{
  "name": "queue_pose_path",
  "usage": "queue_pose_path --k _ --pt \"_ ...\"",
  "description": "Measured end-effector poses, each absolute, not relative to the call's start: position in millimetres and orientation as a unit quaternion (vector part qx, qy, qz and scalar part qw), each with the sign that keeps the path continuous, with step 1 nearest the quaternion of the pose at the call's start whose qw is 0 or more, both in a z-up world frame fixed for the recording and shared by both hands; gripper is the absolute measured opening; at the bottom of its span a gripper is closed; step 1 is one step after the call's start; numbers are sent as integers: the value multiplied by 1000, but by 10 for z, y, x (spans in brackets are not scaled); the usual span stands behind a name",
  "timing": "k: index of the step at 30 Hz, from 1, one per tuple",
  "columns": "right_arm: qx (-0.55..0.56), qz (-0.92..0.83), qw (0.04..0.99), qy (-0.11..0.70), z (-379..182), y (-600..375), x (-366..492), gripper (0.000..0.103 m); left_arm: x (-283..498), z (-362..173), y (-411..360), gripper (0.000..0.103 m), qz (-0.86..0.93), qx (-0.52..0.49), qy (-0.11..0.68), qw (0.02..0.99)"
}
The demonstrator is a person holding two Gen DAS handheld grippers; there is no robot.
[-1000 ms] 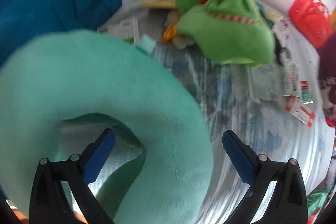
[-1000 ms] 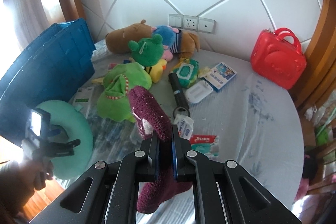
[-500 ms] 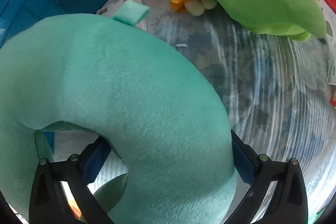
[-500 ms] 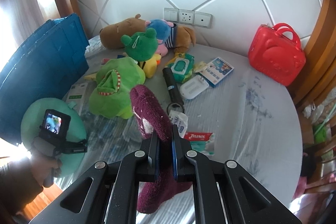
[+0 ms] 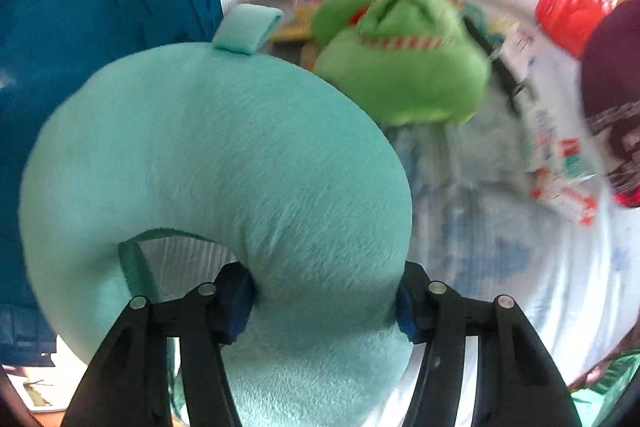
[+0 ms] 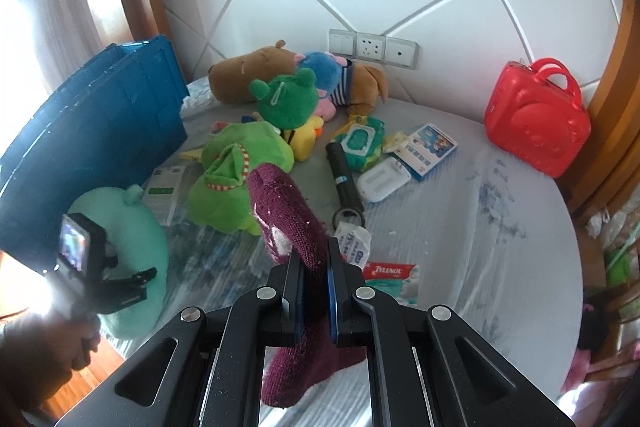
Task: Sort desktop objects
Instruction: 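Carry pillow and hat to the blue crate and release both inside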
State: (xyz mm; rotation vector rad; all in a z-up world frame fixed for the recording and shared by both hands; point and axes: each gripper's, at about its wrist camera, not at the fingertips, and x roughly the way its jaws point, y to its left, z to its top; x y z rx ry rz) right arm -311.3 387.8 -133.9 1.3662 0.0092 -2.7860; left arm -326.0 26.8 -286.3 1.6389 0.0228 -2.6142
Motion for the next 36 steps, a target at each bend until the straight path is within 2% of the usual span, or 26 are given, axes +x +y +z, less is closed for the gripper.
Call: queue_pose_path --k 9,19,27,36 --pt "404 -913 53 9 -1077 3659 -2960 9 -3029 -1732 110 56 -901 434 19 3" --pt "347 -932 106 19 -608 3191 -2980 9 -2558 -547 -68 56 -941 339 -1 -1" --pt "307 -939 146 43 -189 2481 -3168 9 -2488 96 -775 57 -960 279 -9 8" --pt "275 -943 176 70 128 1324 -3623 9 -2699 473 -2195 57 -967 254 -16 20"
